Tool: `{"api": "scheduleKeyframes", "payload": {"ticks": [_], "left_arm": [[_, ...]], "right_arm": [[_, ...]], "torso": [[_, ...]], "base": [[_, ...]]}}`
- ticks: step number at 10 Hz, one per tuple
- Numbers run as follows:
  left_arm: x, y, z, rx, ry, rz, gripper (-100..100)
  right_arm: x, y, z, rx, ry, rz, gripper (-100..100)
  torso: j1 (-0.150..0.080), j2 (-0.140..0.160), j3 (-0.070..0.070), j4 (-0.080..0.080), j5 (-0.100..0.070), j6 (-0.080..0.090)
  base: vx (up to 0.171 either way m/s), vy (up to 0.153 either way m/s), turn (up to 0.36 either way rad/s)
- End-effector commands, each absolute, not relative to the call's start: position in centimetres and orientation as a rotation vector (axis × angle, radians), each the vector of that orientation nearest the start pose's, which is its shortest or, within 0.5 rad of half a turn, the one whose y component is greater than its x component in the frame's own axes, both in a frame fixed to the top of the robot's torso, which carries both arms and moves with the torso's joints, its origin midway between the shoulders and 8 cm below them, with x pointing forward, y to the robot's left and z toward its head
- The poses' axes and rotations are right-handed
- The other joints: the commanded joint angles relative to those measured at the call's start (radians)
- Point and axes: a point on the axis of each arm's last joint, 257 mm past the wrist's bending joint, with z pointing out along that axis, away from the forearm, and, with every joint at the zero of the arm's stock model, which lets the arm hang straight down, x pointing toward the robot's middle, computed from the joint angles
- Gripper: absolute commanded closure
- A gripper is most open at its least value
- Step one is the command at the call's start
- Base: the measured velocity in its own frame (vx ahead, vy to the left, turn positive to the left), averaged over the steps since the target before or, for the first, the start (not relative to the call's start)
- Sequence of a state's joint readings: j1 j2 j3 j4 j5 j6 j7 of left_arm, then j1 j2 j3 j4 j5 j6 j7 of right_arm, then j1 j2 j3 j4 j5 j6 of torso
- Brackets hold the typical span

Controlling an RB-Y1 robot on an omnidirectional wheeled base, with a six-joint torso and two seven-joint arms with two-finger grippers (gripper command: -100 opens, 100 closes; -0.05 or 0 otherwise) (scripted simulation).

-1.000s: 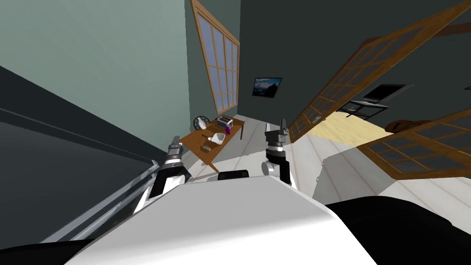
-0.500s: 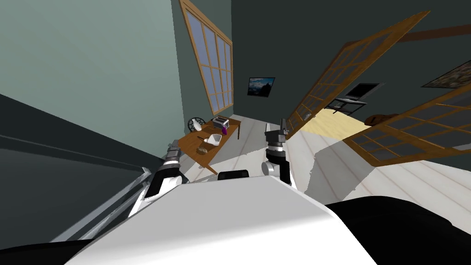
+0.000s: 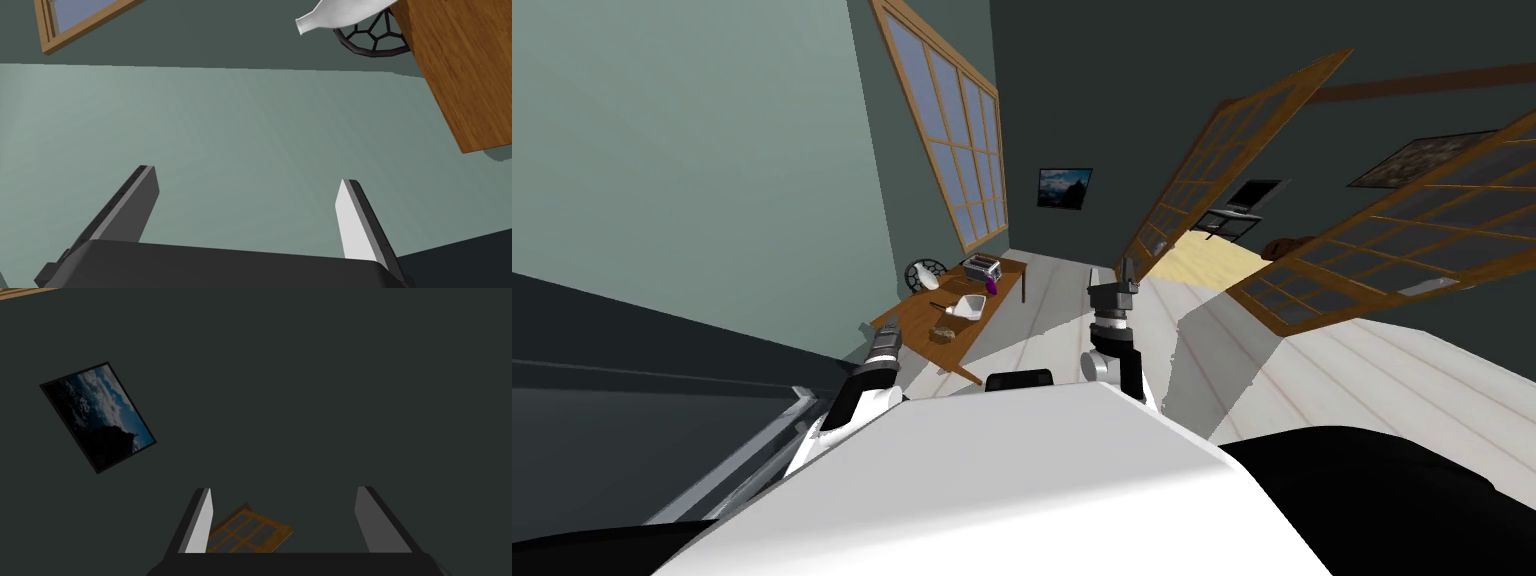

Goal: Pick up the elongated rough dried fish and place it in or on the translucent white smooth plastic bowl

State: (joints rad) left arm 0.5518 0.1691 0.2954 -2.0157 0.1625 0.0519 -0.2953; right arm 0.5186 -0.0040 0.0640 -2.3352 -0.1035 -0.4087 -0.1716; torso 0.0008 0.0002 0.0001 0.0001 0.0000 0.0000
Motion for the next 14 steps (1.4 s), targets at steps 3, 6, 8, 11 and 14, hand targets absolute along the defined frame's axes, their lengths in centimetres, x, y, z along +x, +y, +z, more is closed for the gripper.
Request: {"api": "scheduleKeyframes", "payload": {"ticks": [3, 6, 8, 11, 14], "left_arm": [[34.7, 48.3, -24.7, -1.216, 1.288, -0.483, -100], [33.0, 50.9, -28.1, -1.316, 1.346, -0.403, -100], [32.1, 52.0, -29.8, -1.368, 1.376, -0.362, -100], [30.9, 53.1, -31.9, -1.436, 1.419, -0.316, -100], [29.0, 55.2, -34.3, -1.519, 1.461, -0.252, -100]], "right_arm": [[34.9, -27.1, 2.5, 0.838, 0.537, 1.574, 0], [34.9, -27.1, 2.5, 0.838, 0.537, 1.574, 0], [34.9, -27.1, 2.5, 0.838, 0.537, 1.574, 0], [34.9, -27.1, 2.5, 0.838, 0.537, 1.574, 0], [34.9, -27.1, 2.5, 0.838, 0.537, 1.574, 0]], "torso": [[0.001, 0.0, 0.0, 0.0, 0.0, 0.0], [0.001, 0.0, 0.0, 0.0, 0.0, -0.001], [0.002, 0.001, 0.0, 0.0, 0.0, -0.001], [0.002, 0.001, 0.0, 0.0, 0.0, 0.0], [0.002, 0.001, 0.0, 0.0, 0.001, -0.001]], "base": [[0.002, 0.015, -0.158], [0.001, 0.024, -0.204], [-0.004, 0.032, -0.178], [-0.007, 0.039, -0.162], [-0.009, 0.041, -0.219]]}}
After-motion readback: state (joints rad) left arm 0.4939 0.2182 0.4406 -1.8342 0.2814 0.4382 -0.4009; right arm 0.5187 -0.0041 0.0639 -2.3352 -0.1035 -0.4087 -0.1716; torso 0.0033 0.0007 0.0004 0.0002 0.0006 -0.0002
